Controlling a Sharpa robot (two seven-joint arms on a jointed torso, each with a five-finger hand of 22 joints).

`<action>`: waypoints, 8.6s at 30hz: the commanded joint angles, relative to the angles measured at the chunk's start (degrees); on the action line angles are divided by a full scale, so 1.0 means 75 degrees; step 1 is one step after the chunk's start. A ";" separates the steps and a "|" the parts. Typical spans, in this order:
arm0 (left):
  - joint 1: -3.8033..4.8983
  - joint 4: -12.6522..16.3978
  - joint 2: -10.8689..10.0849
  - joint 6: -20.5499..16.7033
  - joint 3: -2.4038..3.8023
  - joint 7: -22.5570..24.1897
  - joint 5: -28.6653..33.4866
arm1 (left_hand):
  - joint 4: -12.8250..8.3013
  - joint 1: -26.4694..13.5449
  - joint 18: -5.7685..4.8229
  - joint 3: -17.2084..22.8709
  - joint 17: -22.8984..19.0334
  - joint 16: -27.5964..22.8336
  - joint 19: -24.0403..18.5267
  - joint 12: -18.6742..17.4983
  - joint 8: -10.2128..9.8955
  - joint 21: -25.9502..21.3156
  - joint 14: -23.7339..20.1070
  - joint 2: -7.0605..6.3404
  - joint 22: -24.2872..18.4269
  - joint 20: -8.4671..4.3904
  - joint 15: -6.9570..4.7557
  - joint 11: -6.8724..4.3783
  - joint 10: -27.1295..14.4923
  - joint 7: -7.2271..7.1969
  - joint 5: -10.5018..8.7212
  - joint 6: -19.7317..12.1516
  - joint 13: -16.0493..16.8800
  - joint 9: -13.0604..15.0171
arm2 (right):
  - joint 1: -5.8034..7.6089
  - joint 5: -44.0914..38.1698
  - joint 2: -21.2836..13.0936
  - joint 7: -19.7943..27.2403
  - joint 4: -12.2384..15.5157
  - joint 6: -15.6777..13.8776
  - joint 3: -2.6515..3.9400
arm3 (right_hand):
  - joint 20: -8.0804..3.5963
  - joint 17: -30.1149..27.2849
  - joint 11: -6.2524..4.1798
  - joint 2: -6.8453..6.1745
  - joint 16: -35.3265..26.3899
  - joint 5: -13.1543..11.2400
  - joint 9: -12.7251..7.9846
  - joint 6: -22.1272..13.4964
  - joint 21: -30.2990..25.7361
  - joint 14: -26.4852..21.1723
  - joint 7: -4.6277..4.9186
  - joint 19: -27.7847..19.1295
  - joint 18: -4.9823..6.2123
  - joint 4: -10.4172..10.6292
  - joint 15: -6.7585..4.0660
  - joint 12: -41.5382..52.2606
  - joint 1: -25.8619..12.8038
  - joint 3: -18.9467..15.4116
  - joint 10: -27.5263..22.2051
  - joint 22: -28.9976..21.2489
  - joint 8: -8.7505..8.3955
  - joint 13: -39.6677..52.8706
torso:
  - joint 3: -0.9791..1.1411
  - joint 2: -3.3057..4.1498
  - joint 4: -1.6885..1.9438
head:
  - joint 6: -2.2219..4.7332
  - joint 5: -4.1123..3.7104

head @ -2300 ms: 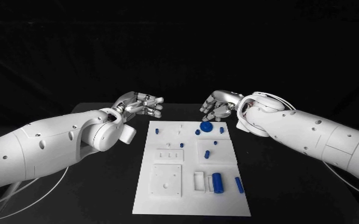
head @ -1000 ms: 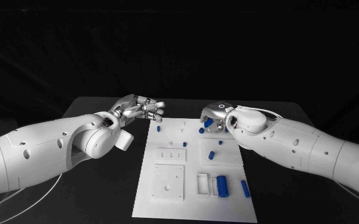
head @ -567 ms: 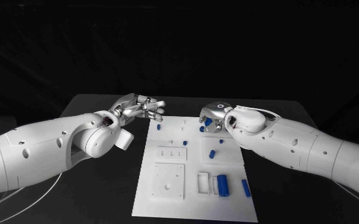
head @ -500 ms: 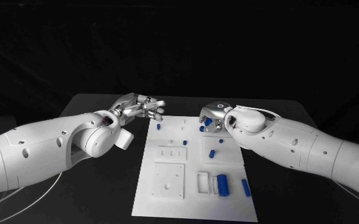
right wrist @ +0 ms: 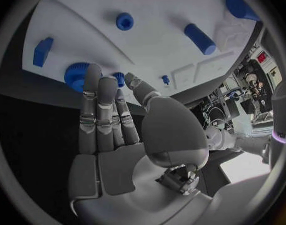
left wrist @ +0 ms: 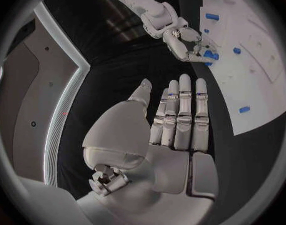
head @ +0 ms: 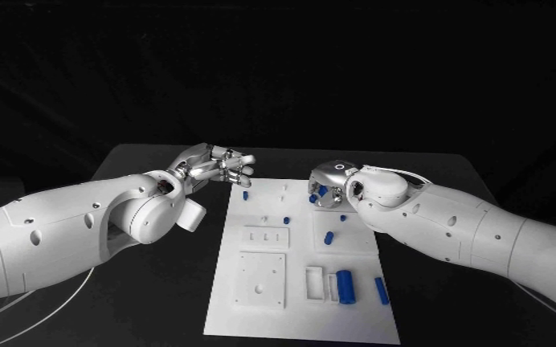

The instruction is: Assemble the parts on the task board

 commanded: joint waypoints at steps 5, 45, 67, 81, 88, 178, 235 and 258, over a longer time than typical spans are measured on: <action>0.0047 0.0068 -0.0018 0.0087 0.0005 0.0067 -0.0052 | -0.0056 0.0055 0.0076 -0.0004 0.0010 -0.0057 0.0071 -0.0027 -0.0030 -0.0060 0.0054 0.0001 -0.0040 -0.0007 -0.0001 -0.0004 -0.0068 0.0020 -0.0013 -0.0015 -0.0009 -0.0012 | -0.0018 0.0038 0.0025 0.0027 -0.0021 -0.0072 0.0000 | -0.0028 -0.0011 0.0031 -0.0008 0.0041 -0.0021 -0.0007 -0.0007 -0.0021 -0.0051 -0.0002 0.0011 0.0006 0.0016 0.0015 -0.0021 -0.0069 0.0056 -0.0039 0.0030 -0.0014 -0.0005 | -0.0004 0.0098 0.0047 | -0.0019 0.0012; 0.0072 0.0001 -0.0003 0.0092 0.0002 0.0010 0.0006 | -0.0045 0.0055 0.0077 -0.0005 0.0019 -0.0092 0.0089 -0.0030 -0.0031 -0.0075 0.0069 0.0016 -0.0077 -0.0007 0.0000 -0.0001 -0.0082 0.0023 -0.0014 -0.0020 -0.0011 -0.0014 | 0.0074 0.0023 0.0053 -0.0448 0.0196 -0.1021 0.0011 | -0.0368 0.0114 -0.0315 0.0152 0.0174 -0.0776 0.0024 0.0895 0.0325 -0.0065 -0.0059 -0.0313 -0.0176 0.0062 -0.0232 -0.0018 0.0224 0.1592 0.1370 0.1259 -0.0003 0.0011 | -0.0031 0.0236 0.0036 | 0.0168 0.0074; 0.0076 -0.0077 0.0163 0.0106 0.0004 0.0029 0.0007 | -0.0056 0.0063 0.0078 -0.0002 0.0025 -0.0104 0.0099 -0.0030 -0.0032 -0.0078 0.0080 0.0024 -0.0093 -0.0008 -0.0001 0.0001 -0.0089 0.0025 -0.0012 -0.0032 -0.0011 -0.0014 | 0.0203 -0.0059 0.0801 -0.0918 -0.0329 -0.1889 0.0039 | -0.0486 0.0121 -0.0353 0.0126 0.0172 -0.0785 0.0022 0.0997 0.0044 -0.0068 -0.0090 -0.0188 -0.0311 0.0081 -0.0282 -0.0018 0.0205 0.1469 0.1451 0.1423 -0.0006 0.0010 | -0.0161 0.0298 0.0250 | 0.0259 0.0187; 0.0128 -0.0018 0.0211 0.0119 0.0005 0.0028 0.0007 | -0.0068 0.0078 0.0078 0.0005 0.0027 -0.0107 0.0099 -0.0030 -0.0030 -0.0078 0.0080 0.0031 -0.0097 -0.0008 -0.0002 -0.0001 -0.0090 0.0023 -0.0012 -0.0030 -0.0011 -0.0012 | 0.0193 -0.0023 0.1035 -0.0855 -0.0504 -0.1887 0.0040 | -0.0476 0.0121 -0.0345 0.0102 0.0176 -0.0772 0.0022 0.0986 -0.0014 -0.0069 -0.0086 -0.0175 -0.0302 0.0101 -0.0274 -0.0019 0.0191 0.1515 0.1427 0.1513 -0.0005 0.0010 | -0.0220 0.0379 0.0350 | 0.0241 0.0134; 0.0163 0.0028 0.0197 0.0128 0.0005 0.0020 0.0004 | -0.0068 0.0078 0.0078 0.0005 0.0027 -0.0107 0.0099 -0.0030 -0.0030 -0.0078 0.0080 0.0031 -0.0097 -0.0008 -0.0002 -0.0001 -0.0090 0.0023 -0.0012 -0.0030 -0.0011 -0.0012 | 0.0192 -0.0008 0.0953 -0.0872 -0.0491 -0.1824 0.0039 | -0.0473 0.0119 -0.0342 0.0106 0.0175 -0.0765 0.0021 0.0979 -0.0030 -0.0070 -0.0083 -0.0171 -0.0297 0.0102 -0.0272 -0.0018 0.0192 0.1533 0.1421 0.1538 -0.0005 0.0010 | -0.0236 0.0413 0.0355 | 0.0212 0.0131; 0.0192 -0.0080 0.0203 0.0197 0.0002 -0.0014 0.0001 | -0.0095 0.0069 0.0076 0.0000 0.0041 -0.0127 0.0099 -0.0031 -0.0030 -0.0077 0.0083 0.0032 -0.0121 -0.0007 0.0000 0.0004 -0.0096 0.0028 -0.0011 -0.0036 -0.0012 -0.0007 | 0.0103 0.0169 0.0927 -0.0971 -0.0517 -0.1410 0.0034 | -0.0194 -0.0048 -0.0053 -0.0339 -0.0021 -0.0506 -0.0007 0.0142 -0.0903 -0.0069 0.0108 0.0041 -0.0098 0.0214 -0.0059 -0.0022 -0.0044 0.1273 0.0412 0.2071 -0.0008 -0.0003 | -0.0240 0.0420 0.0366 | 0.0053 0.0115; 0.0193 -0.0149 0.0163 0.0203 0.0002 -0.0048 0.0001 | -0.0094 0.0070 0.0078 -0.0005 0.0041 -0.0142 0.0098 -0.0031 -0.0032 -0.0081 0.0081 0.0029 -0.0130 -0.0004 0.0004 0.0008 -0.0108 0.0032 -0.0013 -0.0049 -0.0012 -0.0008 | 0.0033 0.0414 0.0635 -0.0894 -0.0118 -0.2010 0.0035 | -0.0219 -0.0011 -0.0029 -0.0421 -0.0009 -0.0124 -0.0011 -0.0196 -0.1527 -0.0069 0.0073 0.0424 -0.0178 0.0268 -0.0057 -0.0020 -0.0045 0.0548 0.0253 0.1888 -0.0015 -0.0002 | -0.0245 0.0425 0.0363 | 0.0055 0.0110; 0.0193 -0.0178 0.0176 0.0234 0.0000 -0.0071 0.0001 | -0.0099 0.0080 0.0079 0.0001 0.0042 -0.0144 0.0100 -0.0031 -0.0031 -0.0080 0.0083 0.0040 -0.0132 -0.0004 0.0004 0.0010 -0.0116 0.0035 -0.0012 -0.0054 -0.0012 -0.0010 | -0.0002 0.0457 0.0682 -0.1091 -0.0291 -0.2472 0.0038 | -0.0231 0.0022 -0.0031 -0.0483 0.0010 -0.0627 -0.0009 -0.0117 -0.1610 -0.0071 0.0103 0.0463 -0.0205 0.0658 -0.0061 -0.0020 -0.0192 0.1284 0.0277 0.1987 -0.0012 -0.0002 | -0.0248 0.0424 0.0371 | 0.0063 0.0087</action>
